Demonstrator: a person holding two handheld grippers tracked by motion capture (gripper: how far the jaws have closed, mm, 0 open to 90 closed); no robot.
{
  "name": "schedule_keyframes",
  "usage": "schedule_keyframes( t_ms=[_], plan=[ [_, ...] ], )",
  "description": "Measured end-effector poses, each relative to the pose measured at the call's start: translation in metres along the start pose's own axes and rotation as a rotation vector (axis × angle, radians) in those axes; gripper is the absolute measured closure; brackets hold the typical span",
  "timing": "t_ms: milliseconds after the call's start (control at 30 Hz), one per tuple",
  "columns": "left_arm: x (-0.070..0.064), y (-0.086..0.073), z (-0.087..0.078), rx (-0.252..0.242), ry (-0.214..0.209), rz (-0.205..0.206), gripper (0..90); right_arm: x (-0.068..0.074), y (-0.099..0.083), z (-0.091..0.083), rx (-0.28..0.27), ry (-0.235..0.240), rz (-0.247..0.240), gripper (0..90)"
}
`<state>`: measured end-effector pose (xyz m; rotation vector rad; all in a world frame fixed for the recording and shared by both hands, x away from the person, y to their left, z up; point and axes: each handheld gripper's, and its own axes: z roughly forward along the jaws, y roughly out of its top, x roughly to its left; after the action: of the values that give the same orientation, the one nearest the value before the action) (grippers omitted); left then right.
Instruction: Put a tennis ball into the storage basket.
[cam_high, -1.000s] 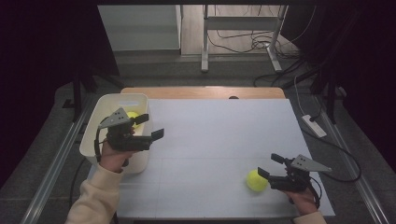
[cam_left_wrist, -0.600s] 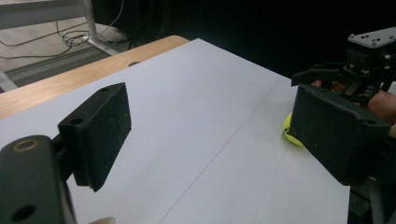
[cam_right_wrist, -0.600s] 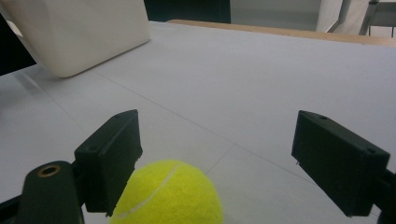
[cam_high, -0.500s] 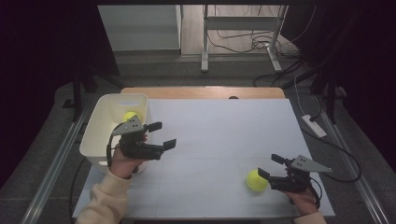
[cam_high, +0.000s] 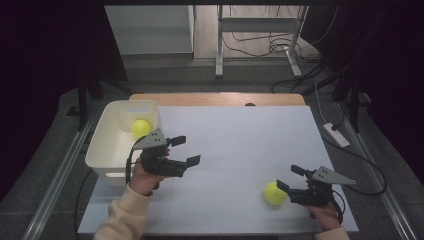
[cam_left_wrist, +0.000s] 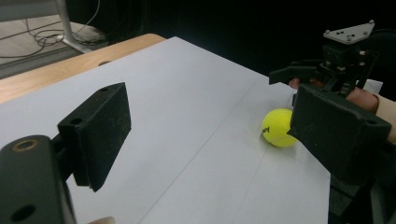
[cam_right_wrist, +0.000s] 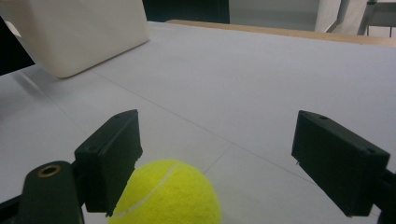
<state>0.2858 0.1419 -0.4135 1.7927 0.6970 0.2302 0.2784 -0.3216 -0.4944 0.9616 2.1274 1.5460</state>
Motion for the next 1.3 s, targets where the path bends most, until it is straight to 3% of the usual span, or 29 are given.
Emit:
schedule_keyframes(
  t_ms=[433, 967, 1300],
  plan=[
    [-0.007, -0.005, 0.017, 0.025, -0.024, 0.015, 12.9, -0.001, 0.0, -0.001, -0.007, 0.002, 0.01, 15.9],
    [-0.023, -0.005, 0.047, 0.061, -0.108, 0.046, 12.9, -0.003, 0.0, -0.001, -0.008, -0.003, 0.012, 16.0],
    [-0.026, -0.007, 0.063, 0.091, -0.129, 0.063, 12.9, 0.0, -0.001, -0.003, -0.005, -0.001, 0.006, 16.0]
  ],
)
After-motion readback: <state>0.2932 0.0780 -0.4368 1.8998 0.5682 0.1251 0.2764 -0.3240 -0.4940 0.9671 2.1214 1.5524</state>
